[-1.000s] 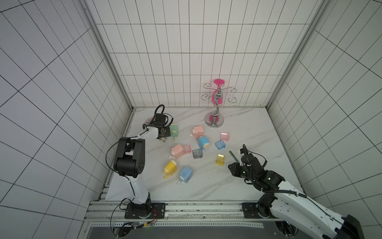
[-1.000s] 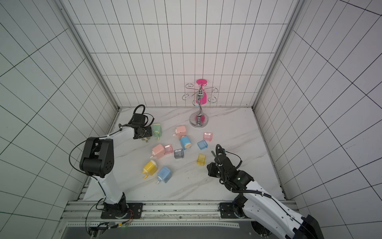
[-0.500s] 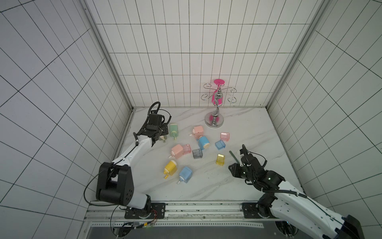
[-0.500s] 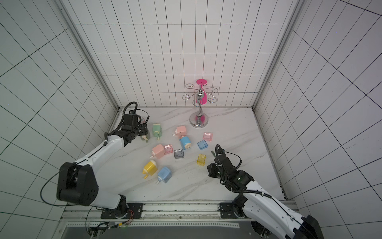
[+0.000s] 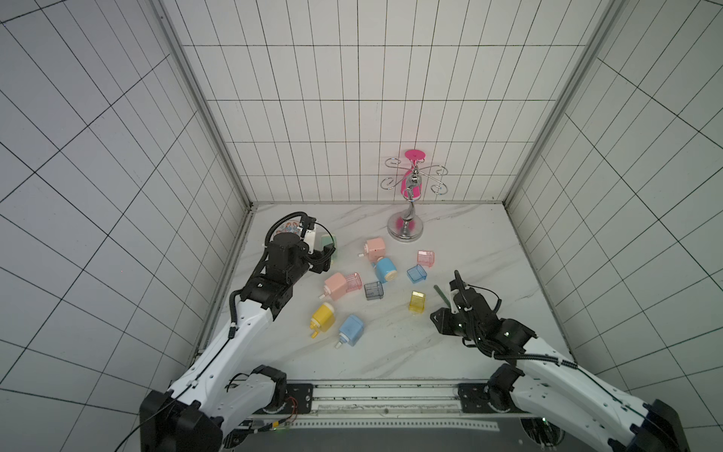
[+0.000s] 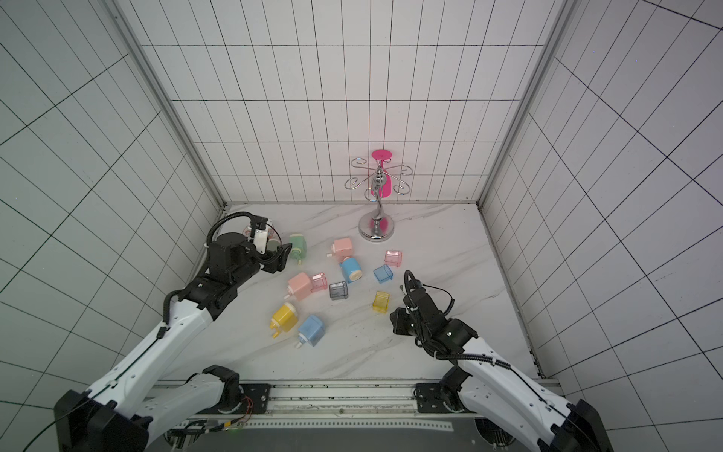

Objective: Put the tray back into the pencil sharpener
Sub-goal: Pick up the container from the center of the board.

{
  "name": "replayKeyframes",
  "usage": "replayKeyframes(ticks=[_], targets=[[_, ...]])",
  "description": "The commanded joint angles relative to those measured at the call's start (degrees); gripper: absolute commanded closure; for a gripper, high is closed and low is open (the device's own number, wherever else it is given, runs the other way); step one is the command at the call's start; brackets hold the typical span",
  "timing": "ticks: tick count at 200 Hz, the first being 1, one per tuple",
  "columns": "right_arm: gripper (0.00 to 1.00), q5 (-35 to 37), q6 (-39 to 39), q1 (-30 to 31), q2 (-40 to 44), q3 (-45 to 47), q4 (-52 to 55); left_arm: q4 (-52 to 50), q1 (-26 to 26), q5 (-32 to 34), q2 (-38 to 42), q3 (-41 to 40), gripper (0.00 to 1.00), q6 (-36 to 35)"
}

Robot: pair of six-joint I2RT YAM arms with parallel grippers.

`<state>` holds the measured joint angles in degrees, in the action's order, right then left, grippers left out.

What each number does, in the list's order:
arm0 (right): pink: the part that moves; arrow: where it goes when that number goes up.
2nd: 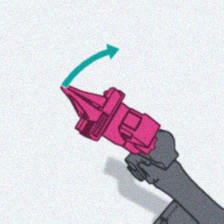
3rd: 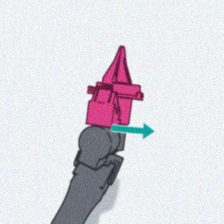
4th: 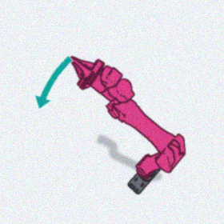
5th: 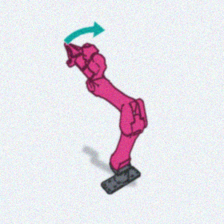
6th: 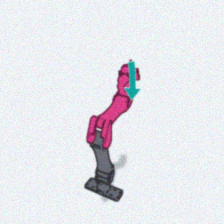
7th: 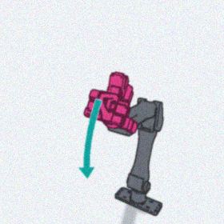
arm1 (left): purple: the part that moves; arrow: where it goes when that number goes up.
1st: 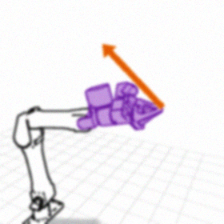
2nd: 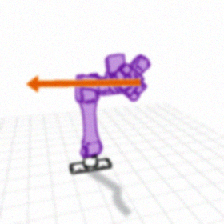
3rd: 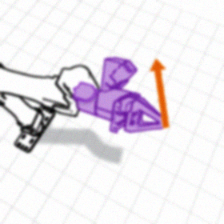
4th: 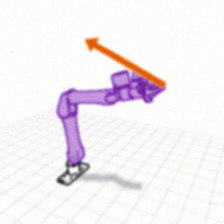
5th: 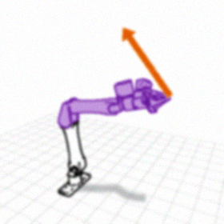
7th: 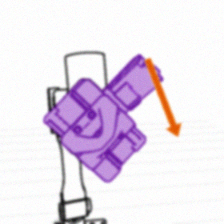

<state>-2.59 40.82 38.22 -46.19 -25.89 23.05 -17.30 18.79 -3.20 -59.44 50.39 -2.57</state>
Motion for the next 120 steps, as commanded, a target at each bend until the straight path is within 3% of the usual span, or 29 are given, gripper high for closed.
replayKeyframes(ticks=[1,43,120], targets=[[0.75,-0.31,-1.12,-0.51,-1.55,-3.00,1.54,-0.43,2.83,-2.45,2.31,-0.63,0.20,-7.62],[0.75,0.55,-1.87,-0.51,-3.53,-3.98,1.87,-5.13,8.83,-3.21,8.10,-4.03,0.20,-18.63],[0.75,-0.05,-3.42,-0.42,-4.78,-5.49,3.40,-8.80,12.44,-9.07,8.05,-4.44,0.20,-20.33]])
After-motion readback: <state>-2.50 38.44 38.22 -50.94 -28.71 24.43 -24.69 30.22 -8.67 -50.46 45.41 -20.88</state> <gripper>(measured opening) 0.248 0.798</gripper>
